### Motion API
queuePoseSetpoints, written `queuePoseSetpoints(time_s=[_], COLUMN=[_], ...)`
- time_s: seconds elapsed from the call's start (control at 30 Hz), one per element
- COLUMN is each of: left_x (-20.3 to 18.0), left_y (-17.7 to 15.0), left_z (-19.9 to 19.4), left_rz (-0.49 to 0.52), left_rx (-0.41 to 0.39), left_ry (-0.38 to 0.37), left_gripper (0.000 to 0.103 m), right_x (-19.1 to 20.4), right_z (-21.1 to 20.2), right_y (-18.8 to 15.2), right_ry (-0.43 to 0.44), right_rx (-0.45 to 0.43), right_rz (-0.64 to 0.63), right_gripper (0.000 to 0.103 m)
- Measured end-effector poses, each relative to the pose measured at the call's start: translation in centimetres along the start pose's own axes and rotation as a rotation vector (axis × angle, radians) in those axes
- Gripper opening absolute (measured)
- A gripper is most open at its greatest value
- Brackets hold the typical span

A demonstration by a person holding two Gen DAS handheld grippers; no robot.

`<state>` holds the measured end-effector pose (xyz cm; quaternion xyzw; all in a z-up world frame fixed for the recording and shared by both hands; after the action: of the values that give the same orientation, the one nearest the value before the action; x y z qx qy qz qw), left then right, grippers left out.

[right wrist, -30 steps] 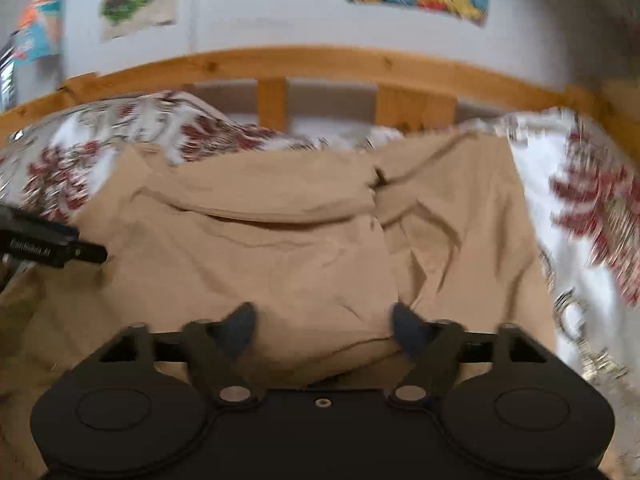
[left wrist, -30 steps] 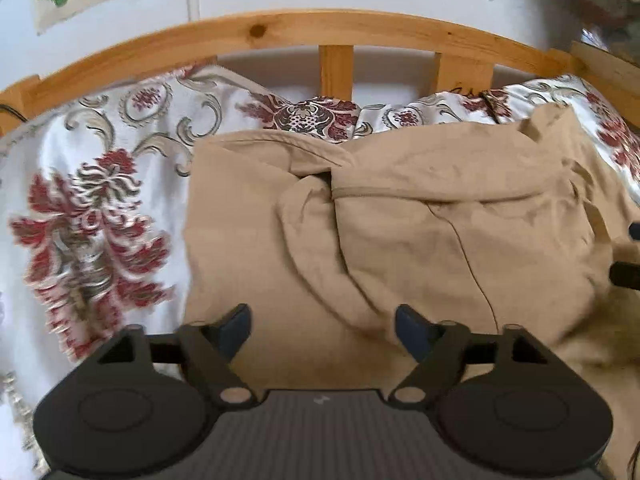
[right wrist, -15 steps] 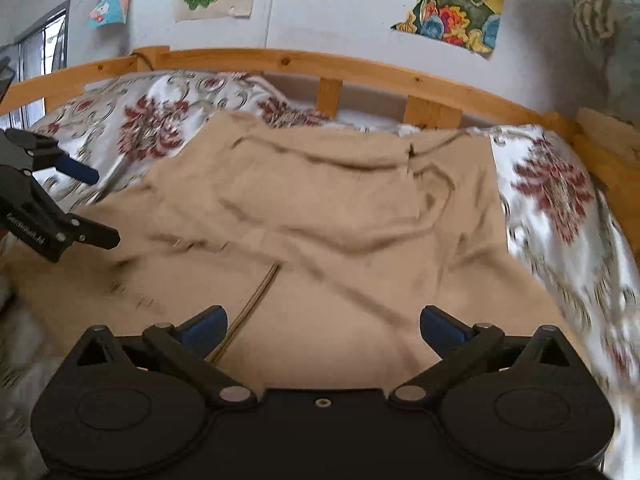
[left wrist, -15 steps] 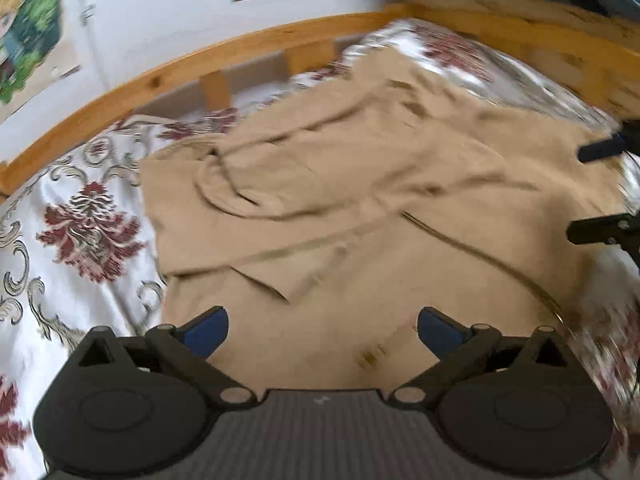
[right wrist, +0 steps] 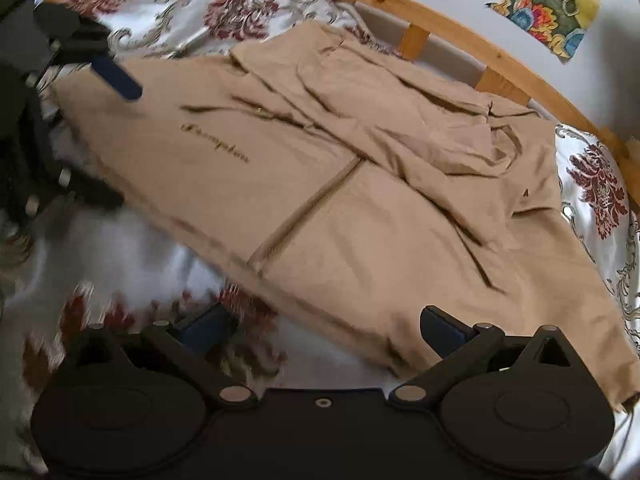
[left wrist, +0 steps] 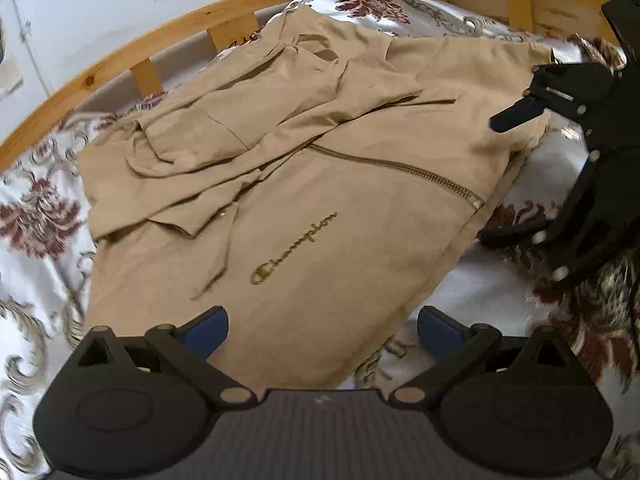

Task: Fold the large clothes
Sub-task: 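Lift both open tools away from the jacket, then grasp the jacket's side edge with both tools and lift it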

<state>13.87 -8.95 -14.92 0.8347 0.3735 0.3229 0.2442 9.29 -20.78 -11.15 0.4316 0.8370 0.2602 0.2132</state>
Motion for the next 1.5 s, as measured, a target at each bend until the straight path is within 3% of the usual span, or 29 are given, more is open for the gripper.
queuePoseSetpoints(time_s=[0.13,0.27,0.37,0.53,0.57,0.67,0.73,0.77,0.83,0.9,1.03,1.17,1.23,1.3,1.33,1.37,1.47,1.5], left_x=[-1.0,-1.4,-0.7,2.4,3.1,4.5,5.2,5.5,6.2,7.1,8.8,9.7,9.5,9.1,9.0,8.9,8.8,8.8], left_y=[0.1,0.5,0.7,0.8,0.7,0.1,-0.6,-0.9,-0.8,0.1,1.6,1.8,1.0,-0.3,-1.0,-1.7,-3.2,-3.5], left_z=[0.3,0.1,-0.2,-0.2,-0.4,-1.3,-1.5,-1.4,-1.2,-1.2,-1.7,-2.3,-2.2,-1.6,-1.4,-1.2,-0.9,-0.9], left_rz=[-0.048,0.032,0.071,0.004,-0.006,-0.012,-0.011,-0.023,-0.072,-0.140,-0.213,-0.231,-0.204,-0.167,-0.165,-0.169,-0.174,-0.171], left_rx=[-0.008,-0.046,-0.065,-0.065,-0.074,-0.096,-0.073,-0.056,-0.044,-0.045,-0.086,-0.102,-0.087,-0.040,-0.017,0.001,0.046,0.052], left_ry=[-0.003,0.056,0.109,0.261,0.278,0.332,0.355,0.343,0.336,0.340,0.360,0.373,0.385,0.399,0.404,0.399,0.407,0.417], left_gripper=[0.102,0.102,0.089,0.062,0.061,0.047,0.021,0.014,0.010,0.007,0.006,0.007,0.014,0.022,0.026,0.026,0.026,0.021], right_x=[-0.2,-0.8,-2.0,-3.2,-3.3,-3.2,-3.1,-2.8,-2.1,-1.4,-2.8,-8.3,-10.7,-12.4,-12.9,-13.2,-12.9,-12.7], right_z=[0.3,-0.7,-2.4,-3.7,-3.8,-3.8,-3.7,-3.3,-2.1,-1.2,-1.0,-2.8,-3.7,-4.3,-4.6,-4.8,-4.7,-4.6], right_y=[1.1,2.4,3.6,4.7,4.7,4.6,4.5,4.3,3.5,2.6,0.7,-1.8,-3.3,-4.8,-5.2,-5.4,-5.5,-5.6], right_ry=[-0.043,-0.038,-0.053,-0.066,-0.068,-0.067,-0.059,-0.036,0.014,0.018,-0.150,-0.327,-0.379,-0.403,-0.400,-0.406,-0.411,-0.414], right_rx=[-0.058,-0.140,-0.222,-0.290,-0.292,-0.296,-0.290,-0.267,-0.183,-0.121,-0.013,0.071,0.099,0.116,0.116,0.112,0.096,0.100], right_rz=[-0.038,-0.013,0.035,0.091,0.093,0.092,0.089,0.088,0.070,0.020,-0.140,-0.057,0.021,0.081,0.105,0.115,0.092,0.067], right_gripper=[0.102,0.090,0.079,0.069,0.068,0.066,0.066,0.067,0.075,0.077,0.080,0.080,0.076,0.055,0.053,0.046,0.045,0.042])
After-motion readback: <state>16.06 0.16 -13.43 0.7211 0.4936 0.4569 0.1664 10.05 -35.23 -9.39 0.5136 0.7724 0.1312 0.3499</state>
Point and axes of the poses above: each gripper's, at about its wrist camera, not at the fingertips, and z roughly the way its jaws point, x to its left, y to its top, the point moved 10 cm from there along z, roughly the way its jaws point, and after that the axes turned 11 degrees about y, right-handed, at the moved point
